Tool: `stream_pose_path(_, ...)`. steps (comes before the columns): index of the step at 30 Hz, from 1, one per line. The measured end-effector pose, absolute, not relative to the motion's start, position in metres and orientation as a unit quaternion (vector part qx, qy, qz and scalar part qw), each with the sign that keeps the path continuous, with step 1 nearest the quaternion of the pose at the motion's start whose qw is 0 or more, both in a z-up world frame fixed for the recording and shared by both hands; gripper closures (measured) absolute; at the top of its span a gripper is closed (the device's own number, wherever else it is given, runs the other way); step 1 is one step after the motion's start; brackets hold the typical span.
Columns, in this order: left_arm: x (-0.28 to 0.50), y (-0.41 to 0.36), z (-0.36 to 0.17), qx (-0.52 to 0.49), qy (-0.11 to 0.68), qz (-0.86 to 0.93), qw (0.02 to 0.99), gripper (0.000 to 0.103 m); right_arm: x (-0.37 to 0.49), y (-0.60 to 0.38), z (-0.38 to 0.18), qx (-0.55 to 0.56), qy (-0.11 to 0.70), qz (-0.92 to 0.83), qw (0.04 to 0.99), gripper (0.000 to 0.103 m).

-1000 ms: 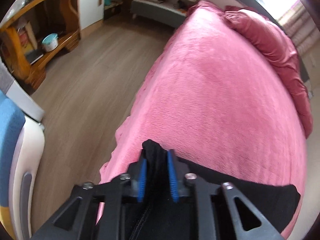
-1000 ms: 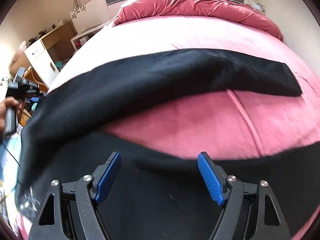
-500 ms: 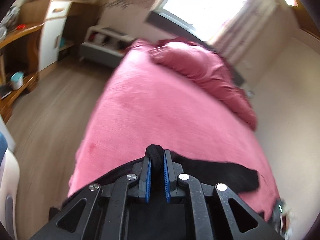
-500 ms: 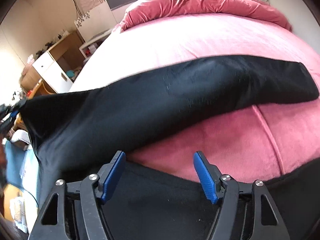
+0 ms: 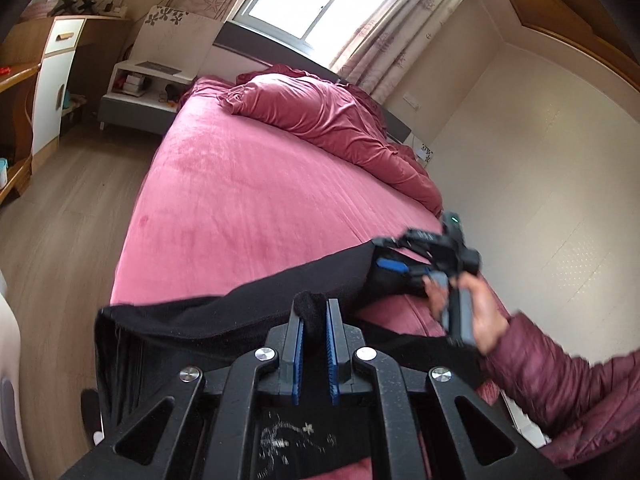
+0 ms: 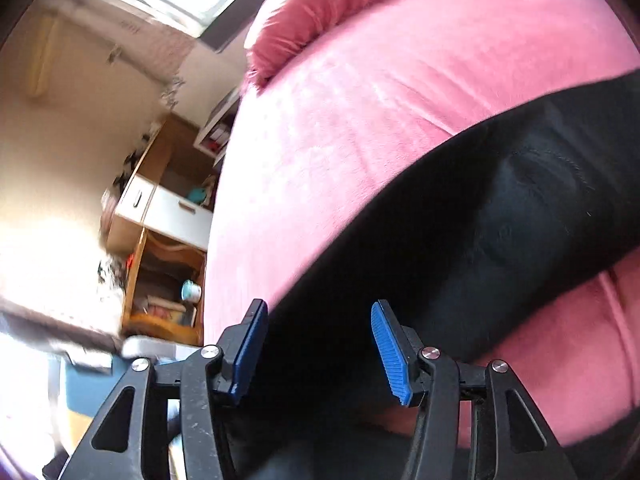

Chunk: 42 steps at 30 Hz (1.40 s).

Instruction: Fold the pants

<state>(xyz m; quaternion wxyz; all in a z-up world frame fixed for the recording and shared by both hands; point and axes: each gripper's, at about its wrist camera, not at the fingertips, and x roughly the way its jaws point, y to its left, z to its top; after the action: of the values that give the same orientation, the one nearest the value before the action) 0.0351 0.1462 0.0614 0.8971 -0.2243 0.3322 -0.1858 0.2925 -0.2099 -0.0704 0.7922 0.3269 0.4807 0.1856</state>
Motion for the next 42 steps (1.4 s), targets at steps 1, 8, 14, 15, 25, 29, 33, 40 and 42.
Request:
stream_pose_path(1,0.033,0.147,0.059,-0.225,0.334,-0.186,0.896,0.094,0.302,-0.211,-0.076,0.336,0.489,0.171,0.787,0.046)
stream_pose_path(8,0.038,0.161,0.052,-0.248,0.347,-0.175,0.888,0.094,0.327,-0.224,-0.087,0.328,0.494,0.091,0.800,0.090)
stream_pose_path(14,0.106,0.206,0.076,-0.253,0.345,-0.097,0.899,0.094,0.317,-0.234,-0.056,0.323,0.459,0.127,0.817,0.091)
stream_pose_path(15,0.126,0.218,0.083,-0.258,0.344,-0.086,0.899,0.094,0.312,-0.235,-0.046,0.326,0.447,0.139,0.822,0.091)
stream_pose_path(25,0.180,0.245,0.090,-0.260,0.359,-0.047,0.895,0.094,0.201,-0.246,-0.007,0.295,0.391,0.245,0.837,0.092)
stream_pose_path(29,0.139,0.248,0.085,-0.270,0.353,-0.064,0.893,0.094,0.155,-0.252,-0.020,0.294,0.406,0.254,0.827,0.092)
stream_pose_path(33,0.093,0.245,0.074,-0.258,0.360,-0.063,0.895,0.094,0.127,-0.249,-0.037,0.275,0.428,0.256,0.822,0.092)
stream_pose_path(40,0.023,0.238,0.010,-0.277,0.416,-0.035,0.865,0.094,0.085,-0.238,-0.089,0.246,0.492,0.240,0.799,0.093)
stream_pose_path(42,0.012,0.238,-0.013,-0.286,0.439,-0.022,0.852,0.094,0.075,-0.237,-0.106,0.233,0.511,0.232,0.794,0.093)
